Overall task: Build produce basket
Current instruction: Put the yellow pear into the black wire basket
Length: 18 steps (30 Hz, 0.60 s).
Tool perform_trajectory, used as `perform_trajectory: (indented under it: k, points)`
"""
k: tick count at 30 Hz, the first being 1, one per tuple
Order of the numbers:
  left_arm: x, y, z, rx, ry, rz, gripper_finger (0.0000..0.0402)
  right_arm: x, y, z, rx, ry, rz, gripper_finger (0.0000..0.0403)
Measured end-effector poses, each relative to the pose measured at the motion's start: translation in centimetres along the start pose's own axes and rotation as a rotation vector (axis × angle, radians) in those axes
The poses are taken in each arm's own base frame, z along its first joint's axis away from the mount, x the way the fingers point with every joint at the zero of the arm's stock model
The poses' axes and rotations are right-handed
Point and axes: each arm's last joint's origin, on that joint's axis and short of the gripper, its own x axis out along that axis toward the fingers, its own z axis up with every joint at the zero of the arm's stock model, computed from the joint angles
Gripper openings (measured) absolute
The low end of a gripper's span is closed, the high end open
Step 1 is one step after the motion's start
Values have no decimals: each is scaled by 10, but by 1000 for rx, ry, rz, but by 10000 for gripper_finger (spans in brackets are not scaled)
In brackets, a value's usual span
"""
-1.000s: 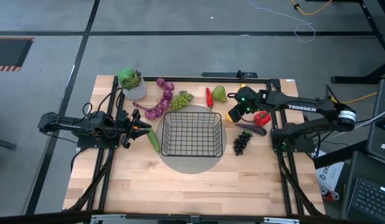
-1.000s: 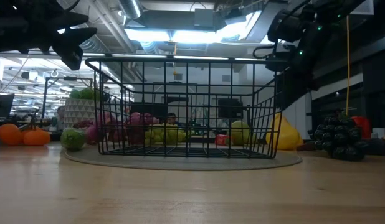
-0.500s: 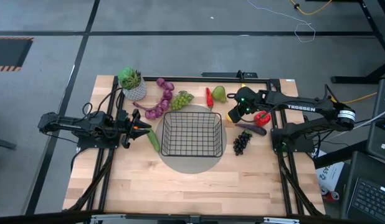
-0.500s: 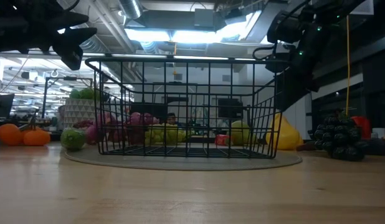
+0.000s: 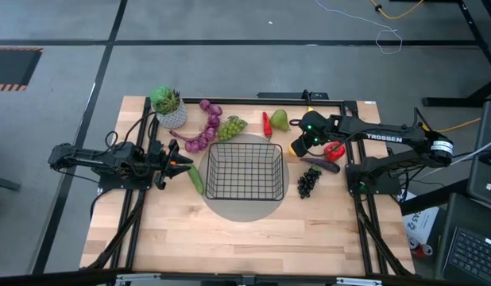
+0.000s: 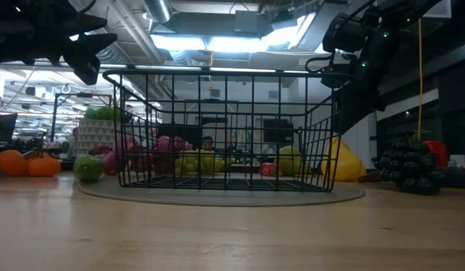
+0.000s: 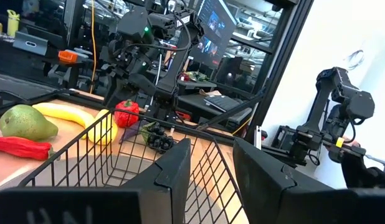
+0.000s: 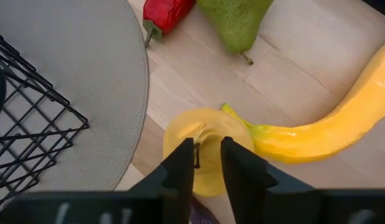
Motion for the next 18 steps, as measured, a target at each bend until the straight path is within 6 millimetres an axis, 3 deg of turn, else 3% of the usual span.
perform_trajectory:
  k: [8,18]
  points:
    - [0,1,-2,1,24,8,115,0,0,0,-35,-1,0,10]
    - [0,1,-2,1,24,8,115,0,0,1,-96,-14,-2,4]
